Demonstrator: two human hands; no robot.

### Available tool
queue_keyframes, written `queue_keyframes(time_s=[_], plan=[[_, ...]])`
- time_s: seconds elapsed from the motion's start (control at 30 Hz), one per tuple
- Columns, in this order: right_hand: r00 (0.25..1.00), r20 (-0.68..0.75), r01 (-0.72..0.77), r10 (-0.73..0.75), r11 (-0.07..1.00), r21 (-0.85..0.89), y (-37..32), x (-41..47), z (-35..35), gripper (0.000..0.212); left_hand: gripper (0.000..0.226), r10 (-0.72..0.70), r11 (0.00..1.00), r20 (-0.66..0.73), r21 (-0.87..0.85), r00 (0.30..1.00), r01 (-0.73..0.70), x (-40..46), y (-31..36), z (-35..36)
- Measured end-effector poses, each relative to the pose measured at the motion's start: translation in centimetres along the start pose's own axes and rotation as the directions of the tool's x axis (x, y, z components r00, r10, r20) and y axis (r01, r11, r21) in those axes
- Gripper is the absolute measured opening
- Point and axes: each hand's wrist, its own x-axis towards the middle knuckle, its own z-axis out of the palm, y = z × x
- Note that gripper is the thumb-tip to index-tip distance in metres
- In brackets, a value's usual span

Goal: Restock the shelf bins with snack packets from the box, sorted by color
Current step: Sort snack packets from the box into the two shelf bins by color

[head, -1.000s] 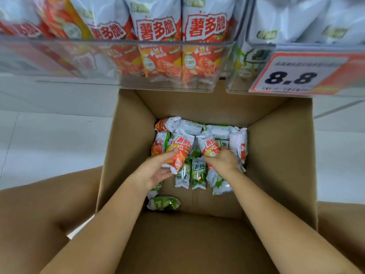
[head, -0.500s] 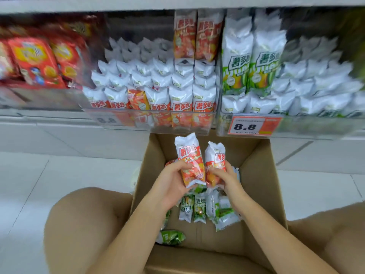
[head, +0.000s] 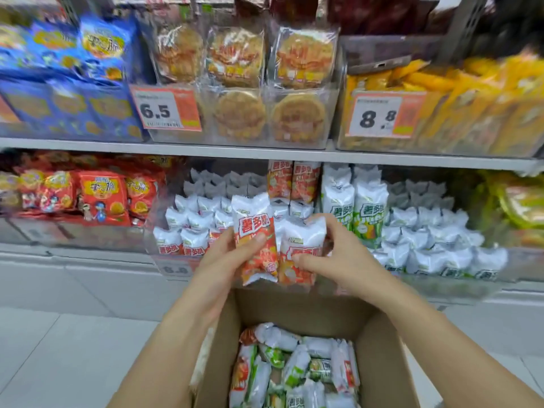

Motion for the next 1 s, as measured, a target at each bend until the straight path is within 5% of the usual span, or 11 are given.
queue_keyframes(time_s=[0.13, 0.27, 0.57, 0.7, 1.0], plan=[[0.966, -0.187, 0.147, -0.178, 0.975, -0.168, -1.9, 3.2, -1.8, 0.05, 0.038, 0.141, 0.982, -0.168, 0.151, 0.976, -0.116, 4.6, 1.5, -0.3], [0.943, -0.235, 0.141, -0.234, 0.925, -0.352, -1.1, 6.2, -2.8, 0.048, 0.05, 0.209, 0.955, -0.195, 0.252, 0.958, -0.157, 9.7, 1.1, -0.6], [0.951, -0.205, 0.045, -0.232, 0.758, -0.651, 2.3, 10.0, -2.3, 0.046, 0.041, 0.317, 0.85, -0.11, 0.474, 0.942, -0.231, 13.8, -2.9, -0.1], [0.942, -0.203, 0.025, -0.267, 0.659, -0.751, 2.5, 10.5, -2.2, 0.047, 0.037, 0.37, 0.728, -0.024, 0.628, 0.929, -0.274, 14.0, -3.1, 0.3], [0.778, -0.371, -0.002, -0.508, 0.588, -0.809, 3.7, 11.1, -0.7, 0.046, 0.046, 0.392, 0.68, -0.017, 0.679, 0.92, -0.277, 14.3, -2.9, 0.8]])
